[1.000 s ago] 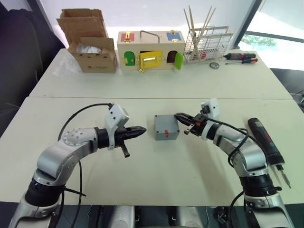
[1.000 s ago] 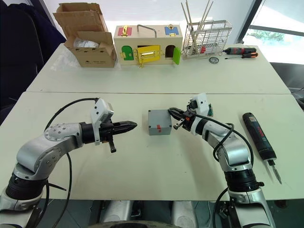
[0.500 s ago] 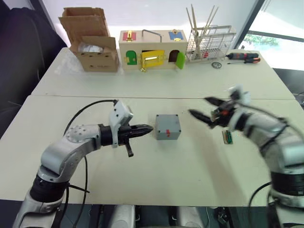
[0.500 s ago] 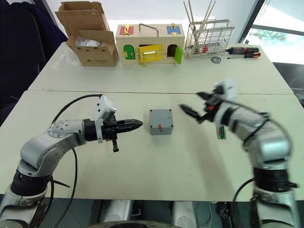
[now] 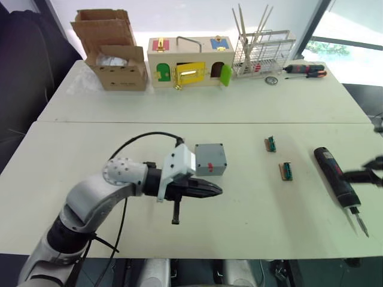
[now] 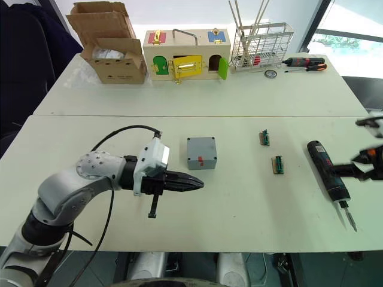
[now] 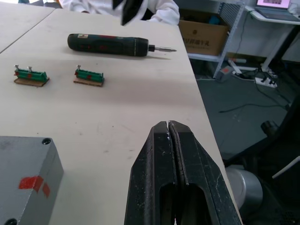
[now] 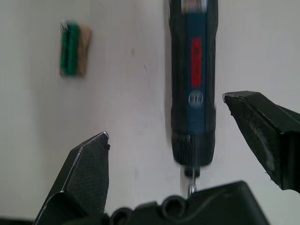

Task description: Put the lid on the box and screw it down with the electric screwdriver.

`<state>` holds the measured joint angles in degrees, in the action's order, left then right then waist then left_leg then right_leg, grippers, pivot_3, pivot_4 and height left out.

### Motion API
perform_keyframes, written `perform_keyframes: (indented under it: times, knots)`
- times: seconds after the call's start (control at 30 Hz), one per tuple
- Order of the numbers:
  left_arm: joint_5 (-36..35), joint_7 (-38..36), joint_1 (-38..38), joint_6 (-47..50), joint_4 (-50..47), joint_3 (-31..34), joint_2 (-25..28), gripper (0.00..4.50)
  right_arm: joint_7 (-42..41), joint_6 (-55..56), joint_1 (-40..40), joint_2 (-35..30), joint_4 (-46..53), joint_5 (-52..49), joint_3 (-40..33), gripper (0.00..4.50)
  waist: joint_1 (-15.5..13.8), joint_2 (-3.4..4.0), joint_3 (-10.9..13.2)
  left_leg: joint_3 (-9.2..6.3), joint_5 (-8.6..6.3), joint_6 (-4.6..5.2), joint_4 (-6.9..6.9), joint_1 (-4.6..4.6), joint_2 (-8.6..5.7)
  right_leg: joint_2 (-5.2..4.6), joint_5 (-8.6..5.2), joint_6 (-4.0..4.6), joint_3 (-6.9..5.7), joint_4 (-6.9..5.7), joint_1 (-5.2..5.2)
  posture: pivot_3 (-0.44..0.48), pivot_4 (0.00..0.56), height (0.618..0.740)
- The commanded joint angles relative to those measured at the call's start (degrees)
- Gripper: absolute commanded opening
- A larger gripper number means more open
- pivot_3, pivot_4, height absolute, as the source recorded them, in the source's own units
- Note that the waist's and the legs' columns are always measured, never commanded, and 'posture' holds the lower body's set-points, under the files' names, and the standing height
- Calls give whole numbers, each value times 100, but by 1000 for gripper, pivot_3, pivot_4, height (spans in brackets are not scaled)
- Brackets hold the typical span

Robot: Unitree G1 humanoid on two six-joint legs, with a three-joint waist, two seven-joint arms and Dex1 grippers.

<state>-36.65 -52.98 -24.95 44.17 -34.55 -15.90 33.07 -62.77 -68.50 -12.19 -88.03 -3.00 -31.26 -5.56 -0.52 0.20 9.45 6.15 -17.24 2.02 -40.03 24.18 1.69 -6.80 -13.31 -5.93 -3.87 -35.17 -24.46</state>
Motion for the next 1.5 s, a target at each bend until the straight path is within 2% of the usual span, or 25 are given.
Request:
perform_keyframes:
  times: [0.03,0.37,0.57,0.67,0.7,0.83,1.0,1.13,1.27,1.47,1.5]
  knots:
    - [21,151,61,-81,-334,-109,-80,0,-668,371,-81,-243,-377,251,528,4462,3,0,0,0,0,0,0,0,0,0,0,0,1,0,0,0,150,728]
    - [44,562,200,29,-440,-120,-163,0,-1234,920,-2011,818,-2171,1659,2145,4462,-2,8,4,1,20,-34,-2,0,-1,5,0,-1,4,-2,-4,0,150,728]
    - [1,738,307,133,-580,-87,-130,0,-1623,1568,-2793,1427,-3369,2662,2938,4462,-10,7,4,3,24,-41,-6,2,-6,4,3,-6,4,-3,-2,0,150,728]
    - [-13,828,366,193,-641,-52,-111,0,-1879,1879,-3104,1614,-3857,3061,3177,3768,-15,12,3,4,26,-44,-5,1,-15,5,11,-19,4,-3,-2,0,150,728]
    - [-20,853,379,205,-652,-38,-110,0,-1954,1949,-3177,1662,-3983,3155,3208,3376,-19,11,4,4,26,-44,-6,1,-16,5,11,-20,4,-5,-2,0,150,728]
    - [-30,938,389,212,-659,-30,-134,0,-2084,2280,-3314,1839,-4411,3515,3279,1927,-15,11,3,3,28,-47,-7,1,-17,6,12,-22,3,-6,1,0,150,728]
    - [-24,1002,333,206,-592,-15,-173,0,-1997,2583,-3265,2065,-4739,3846,3249,1875,-18,-24,-10,0,28,-47,-10,-12,-17,5,13,-23,2,-2,21,0,150,728]
    - [17,936,312,157,-515,-7,-122,0,-2038,2744,-3097,2085,-4555,3982,3211,1875,-26,-43,-16,-5,27,-47,-12,-29,-13,2,11,-19,0,5,47,0,150,728]
    - [62,846,272,81,-389,41,-50,0,-1916,2781,-3517,2059,-4446,3973,2867,1875,-1,-46,-14,-5,25,-45,-12,-52,-12,-1,3,-6,0,11,71,0,150,728]
    - [96,683,139,-57,64,367,111,0,-1845,2121,-4503,1653,-3982,3557,1885,1875,18,70,23,19,26,-46,1,-48,-17,-4,13,-23,21,-8,36,0,150,728]
    - [36,718,58,-42,240,520,55,0,-1791,1737,-4553,1576,-3643,3299,1505,1875,4,73,23,20,27,-47,6,-36,-18,-2,14,-27,21,-17,13,0,150,728]
